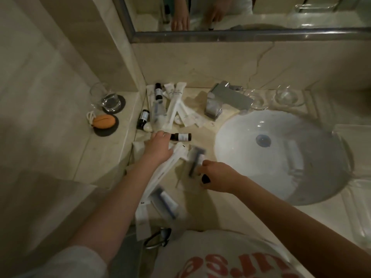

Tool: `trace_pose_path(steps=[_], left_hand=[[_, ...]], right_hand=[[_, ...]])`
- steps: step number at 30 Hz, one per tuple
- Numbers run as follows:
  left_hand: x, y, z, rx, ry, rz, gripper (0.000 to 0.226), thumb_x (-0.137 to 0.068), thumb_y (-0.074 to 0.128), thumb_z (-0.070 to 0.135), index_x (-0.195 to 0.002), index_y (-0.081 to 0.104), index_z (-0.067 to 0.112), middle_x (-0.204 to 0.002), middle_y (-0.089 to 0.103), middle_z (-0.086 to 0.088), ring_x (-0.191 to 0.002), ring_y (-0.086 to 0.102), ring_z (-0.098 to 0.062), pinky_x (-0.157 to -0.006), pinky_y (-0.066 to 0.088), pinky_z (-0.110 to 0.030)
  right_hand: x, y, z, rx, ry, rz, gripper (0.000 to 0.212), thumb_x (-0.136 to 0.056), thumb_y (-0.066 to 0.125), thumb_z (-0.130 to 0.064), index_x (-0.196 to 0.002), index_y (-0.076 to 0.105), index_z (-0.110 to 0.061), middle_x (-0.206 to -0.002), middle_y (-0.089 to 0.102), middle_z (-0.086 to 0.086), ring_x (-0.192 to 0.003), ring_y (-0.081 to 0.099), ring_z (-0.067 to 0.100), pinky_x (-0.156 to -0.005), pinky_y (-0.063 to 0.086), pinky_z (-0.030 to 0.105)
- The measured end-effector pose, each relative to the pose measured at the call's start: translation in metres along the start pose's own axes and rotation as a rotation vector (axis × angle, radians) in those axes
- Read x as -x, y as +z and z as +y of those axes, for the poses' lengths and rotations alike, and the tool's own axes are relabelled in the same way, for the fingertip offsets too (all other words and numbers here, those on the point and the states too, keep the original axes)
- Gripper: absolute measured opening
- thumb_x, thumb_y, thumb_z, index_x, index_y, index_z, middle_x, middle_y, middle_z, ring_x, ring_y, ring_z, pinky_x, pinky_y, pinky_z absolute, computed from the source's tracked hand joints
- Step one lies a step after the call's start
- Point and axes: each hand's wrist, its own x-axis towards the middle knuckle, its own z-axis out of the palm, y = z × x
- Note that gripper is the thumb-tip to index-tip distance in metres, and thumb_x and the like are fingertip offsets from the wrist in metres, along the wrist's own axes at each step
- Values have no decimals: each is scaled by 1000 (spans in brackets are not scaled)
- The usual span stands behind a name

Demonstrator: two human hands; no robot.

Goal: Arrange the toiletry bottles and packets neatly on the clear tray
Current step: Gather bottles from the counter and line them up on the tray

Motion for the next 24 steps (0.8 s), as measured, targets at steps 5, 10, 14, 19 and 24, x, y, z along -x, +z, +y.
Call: trace_pose_path(steps=[5, 10, 14, 19, 24], left_hand=[[-25, -1, 12, -23, 56, 11, 42, -87, 54, 22, -127, 48, 14, -128, 48, -8, -117, 44, -30, -94, 42, -41], [-38, 7, 21, -72, 78, 12, 25, -87, 47, 14, -111, 55, 14, -114, 55, -11, -107, 49, -32, -89, 43, -41], [-41, 11, 24, -99, 60, -12, 22, -89, 48, 14, -110, 55, 12, -112, 55, -11, -104, 53, -32, -90, 44, -45], [-39, 7, 27, -62, 53, -23, 24, -92, 49, 21, -114, 53, 11, -114, 55, -11, -102, 55, -31, -86, 46, -43], [-24, -10, 35, 157, 72, 53, 31, -93, 51, 23, -119, 55, 7, -112, 53, -12, -100, 56, -30, -87, 47, -40]], right_hand=[[4, -5, 1, -73, 34, 109, 19, -87, 58, -17, -105, 62, -12, -100, 56, 5, -84, 53, 20, -72, 35, 21], [16, -23, 16, -248, 158, 335, 23, -82, 66, -20, -104, 63, -15, -101, 62, 5, -85, 55, 18, -74, 40, 21], [28, -34, 29, -389, 231, 439, 26, -79, 70, -16, -104, 64, -12, -100, 64, 5, -90, 59, 21, -77, 48, 25], [35, -42, 40, -565, 292, 570, 25, -75, 73, -13, -99, 65, -15, -92, 61, -3, -86, 59, 17, -72, 47, 21], [37, -53, 54, -764, 329, 645, 21, -74, 75, -14, -88, 62, -23, -90, 63, -2, -77, 60, 17, -61, 44, 19]])
